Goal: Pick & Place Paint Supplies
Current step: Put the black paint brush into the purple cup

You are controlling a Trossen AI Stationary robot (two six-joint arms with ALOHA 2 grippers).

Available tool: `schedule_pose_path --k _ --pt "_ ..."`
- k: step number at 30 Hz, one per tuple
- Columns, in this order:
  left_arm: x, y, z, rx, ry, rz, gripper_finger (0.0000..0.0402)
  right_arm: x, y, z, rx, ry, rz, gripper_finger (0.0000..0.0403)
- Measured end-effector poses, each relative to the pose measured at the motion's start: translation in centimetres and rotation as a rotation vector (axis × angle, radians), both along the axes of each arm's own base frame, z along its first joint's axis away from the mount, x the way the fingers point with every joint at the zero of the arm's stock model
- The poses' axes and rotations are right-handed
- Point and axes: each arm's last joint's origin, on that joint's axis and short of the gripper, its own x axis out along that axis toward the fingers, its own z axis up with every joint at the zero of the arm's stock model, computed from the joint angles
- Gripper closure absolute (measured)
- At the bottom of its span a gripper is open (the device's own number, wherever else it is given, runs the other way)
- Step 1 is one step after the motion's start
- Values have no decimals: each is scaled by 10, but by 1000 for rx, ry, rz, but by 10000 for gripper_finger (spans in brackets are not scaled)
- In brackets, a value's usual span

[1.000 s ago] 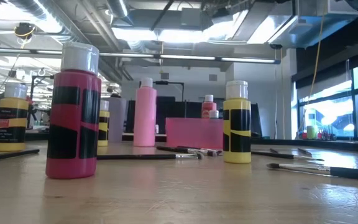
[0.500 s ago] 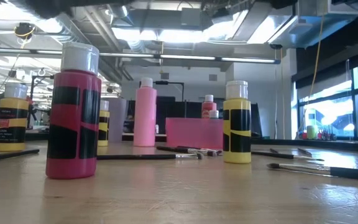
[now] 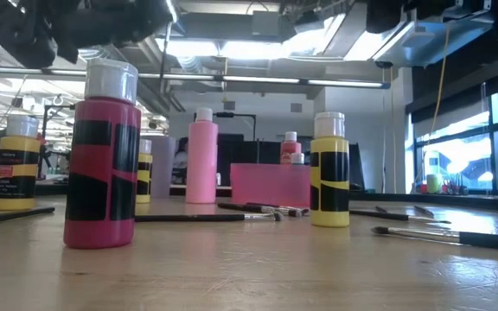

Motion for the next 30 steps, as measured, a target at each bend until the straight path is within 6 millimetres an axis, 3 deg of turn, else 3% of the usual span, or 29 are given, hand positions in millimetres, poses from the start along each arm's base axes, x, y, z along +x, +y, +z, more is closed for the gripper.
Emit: schedule_pose_path --k 4,11,18,30 --pt "-4 19 -12 -86 -1 94 398 1 -5 -3 -28 22 -21 206" --pt "-5 45 -35 -165 -16 96 398 2 -12 -8 -44 69 -53 206" --pt "-11 45 -57 -197 -40 108 398 2 -13 -9 -15 88 -59 206" --pt "-11 46 -60 -200 -5 182 398 2 -13 -7 -46 66 -58 206"
